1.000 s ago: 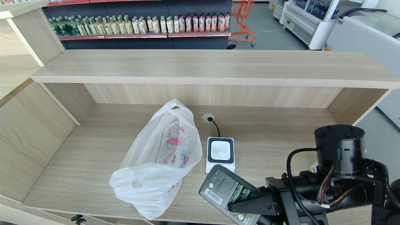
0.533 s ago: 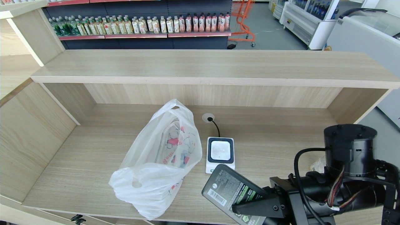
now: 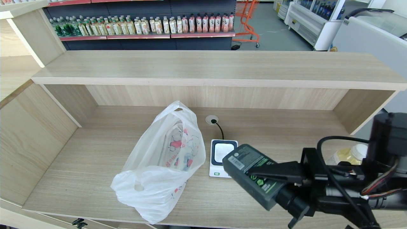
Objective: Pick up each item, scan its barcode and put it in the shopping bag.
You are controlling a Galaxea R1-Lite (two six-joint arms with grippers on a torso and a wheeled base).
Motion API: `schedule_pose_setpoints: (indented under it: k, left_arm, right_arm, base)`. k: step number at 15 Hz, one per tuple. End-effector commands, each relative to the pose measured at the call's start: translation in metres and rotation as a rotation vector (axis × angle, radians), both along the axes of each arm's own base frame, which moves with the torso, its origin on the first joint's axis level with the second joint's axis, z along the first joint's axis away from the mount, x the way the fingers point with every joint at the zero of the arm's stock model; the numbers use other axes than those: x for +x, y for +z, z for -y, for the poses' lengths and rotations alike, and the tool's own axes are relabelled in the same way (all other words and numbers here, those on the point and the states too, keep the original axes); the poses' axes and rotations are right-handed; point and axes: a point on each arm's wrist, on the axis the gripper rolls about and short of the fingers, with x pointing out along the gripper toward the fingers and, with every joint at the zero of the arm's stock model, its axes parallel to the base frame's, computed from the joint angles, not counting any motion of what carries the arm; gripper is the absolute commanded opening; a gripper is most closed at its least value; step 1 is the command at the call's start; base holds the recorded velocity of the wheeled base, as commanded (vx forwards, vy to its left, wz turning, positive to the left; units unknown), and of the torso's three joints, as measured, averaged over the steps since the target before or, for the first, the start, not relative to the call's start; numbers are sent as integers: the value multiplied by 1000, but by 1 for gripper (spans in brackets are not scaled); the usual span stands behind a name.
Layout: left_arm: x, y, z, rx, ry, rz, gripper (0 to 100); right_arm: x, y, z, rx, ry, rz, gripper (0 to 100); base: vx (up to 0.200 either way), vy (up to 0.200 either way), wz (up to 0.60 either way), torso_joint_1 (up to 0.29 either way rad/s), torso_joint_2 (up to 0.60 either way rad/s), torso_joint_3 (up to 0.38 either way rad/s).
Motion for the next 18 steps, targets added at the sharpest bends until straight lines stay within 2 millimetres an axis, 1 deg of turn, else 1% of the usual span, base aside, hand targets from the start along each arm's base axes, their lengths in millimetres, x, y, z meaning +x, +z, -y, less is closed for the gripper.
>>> schedule_pose_setpoints:
  k: [1,2,3,4,5,6,7,8,9,10,11,13,14,16,18]
  left_arm:
    - [0,0,0,0,1,0,100]
    - [0,0,0,0,1,0,100]
    - [0,0,0,0,1,0,100]
    - [0,0,0,0,1,0,100]
    - [0,0,0,0,1,0,100]
    - [0,0,0,0,1,0,100]
    - [0,0,0,0,1,0,100]
    - [0,0,0,0,1,0,100]
    - [0,0,0,0,1,0,100]
    - [0,0,0,0,1,0,100]
    - [0,0,0,0,1,0,100]
    - [0,0,0,0,1,0,100]
    - [0,0,0,0,1,0,100]
    - [0,0,0,0,1,0,100]
    - [0,0,0,0,1,0,100]
  right_arm:
    - [-26,34,35,218,-239,-89,0]
    - [-28,23,62,278,-337,-240,0]
    - [-25,27,73,311,-375,-267,0]
    - [-22,28,82,411,-436,-421,0]
    - [-19,29,86,524,-469,-609,0]
    - [-13,29,86,695,-540,-881,0]
    - [-2,24,78,851,-652,-1118,0]
    - [6,23,64,955,-670,-1329,0]
    - [20,21,45,1079,-699,-1570,0]
    - [36,15,28,1176,-741,-1725,0]
    - [50,2,14,1233,-790,-1874,0]
    - [74,-22,-5,1249,-873,-2018,0]
    - [86,-36,-17,1230,-917,-2055,0]
    - [104,-53,-28,1204,-966,-2071,0]
    - [116,-61,-37,1178,-967,-2089,0]
  base:
    - [0,0,0,0,0,0]
    - [0,0,0,0,0,0]
    - [0,0,0,0,0,0]
    - [0,0,0,0,0,0]
    - [0,0,0,0,0,0]
    - [0,0,0,0,0,0]
    - [0,0,0,0,0,0]
    - [0,0,0,0,0,0]
    - [0,0,0,0,0,0]
    - [0,0,0,0,0,0]
    - [0,0,0,0,0,0]
    - [0,0,0,0,0,0]
    - [0,0,0,0,0,0]
    - [0,0,0,0,0,0]
    - [0,0,0,0,0,0]
